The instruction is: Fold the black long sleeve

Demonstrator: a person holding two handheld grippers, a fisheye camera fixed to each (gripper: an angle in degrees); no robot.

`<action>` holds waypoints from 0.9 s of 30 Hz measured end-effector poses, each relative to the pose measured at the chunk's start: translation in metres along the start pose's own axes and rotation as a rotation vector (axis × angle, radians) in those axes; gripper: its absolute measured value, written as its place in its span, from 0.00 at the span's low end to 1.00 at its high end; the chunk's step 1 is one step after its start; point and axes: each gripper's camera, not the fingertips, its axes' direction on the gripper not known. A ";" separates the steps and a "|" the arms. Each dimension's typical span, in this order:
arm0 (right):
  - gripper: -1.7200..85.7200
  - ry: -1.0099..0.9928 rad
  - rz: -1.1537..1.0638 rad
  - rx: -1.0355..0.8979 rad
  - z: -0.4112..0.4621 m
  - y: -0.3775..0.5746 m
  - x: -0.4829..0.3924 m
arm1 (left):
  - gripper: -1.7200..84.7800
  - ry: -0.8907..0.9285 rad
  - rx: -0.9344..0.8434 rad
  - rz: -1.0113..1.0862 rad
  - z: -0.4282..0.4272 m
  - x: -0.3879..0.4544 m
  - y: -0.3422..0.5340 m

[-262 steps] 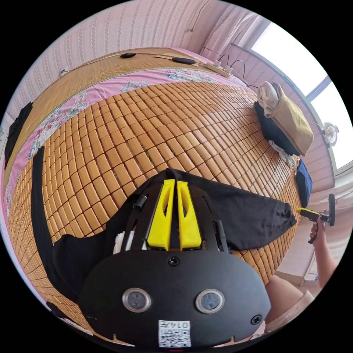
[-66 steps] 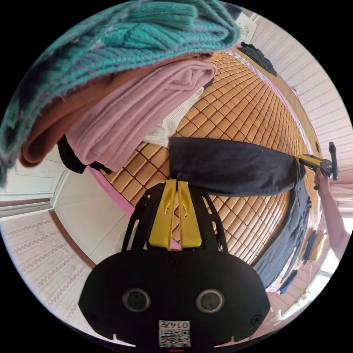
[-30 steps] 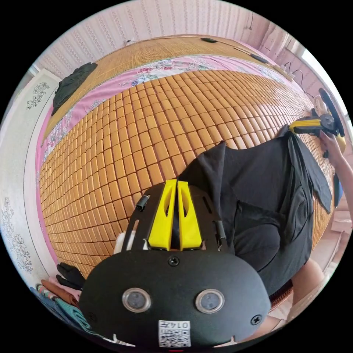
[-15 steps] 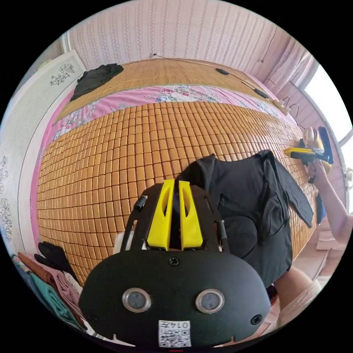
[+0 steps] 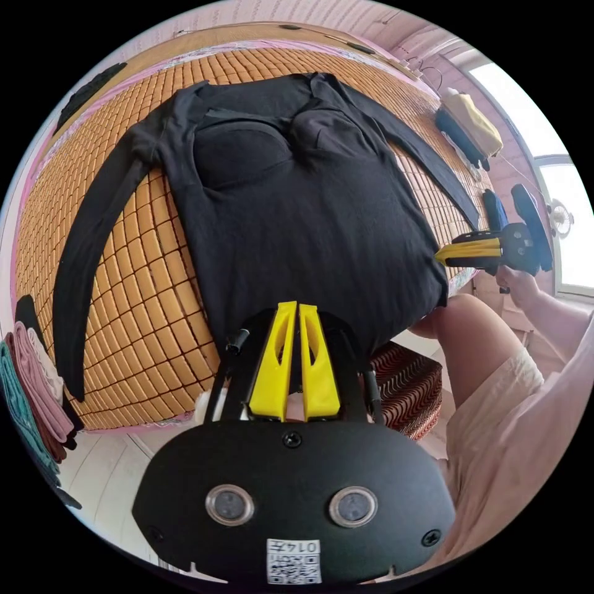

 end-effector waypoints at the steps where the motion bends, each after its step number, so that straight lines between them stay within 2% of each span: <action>1: 0.01 0.027 -0.012 -0.004 0.007 0.001 -0.006 | 0.01 0.000 0.007 -0.006 0.006 0.002 0.003; 8: 0.01 0.078 -0.064 0.002 0.035 -0.002 -0.018 | 0.01 -0.117 0.049 0.007 0.044 0.007 0.026; 16: 0.02 0.098 -0.067 0.020 0.066 0.000 -0.028 | 0.01 -0.192 0.176 0.097 0.072 0.017 0.068; 19: 0.01 0.098 -0.078 0.042 0.075 0.006 -0.029 | 0.01 -0.085 0.276 -0.025 0.075 0.001 0.091; 22: 0.01 0.006 -0.056 0.102 0.068 0.012 -0.026 | 0.01 -0.030 0.468 -0.146 0.058 -0.022 0.128; 24: 0.01 -0.040 -0.030 0.173 0.057 0.010 -0.027 | 0.01 -0.065 0.550 -0.240 0.046 -0.043 0.154; 27: 0.02 -0.062 -0.140 0.285 0.035 -0.015 -0.052 | 0.01 -0.176 0.608 -0.446 0.037 -0.088 0.202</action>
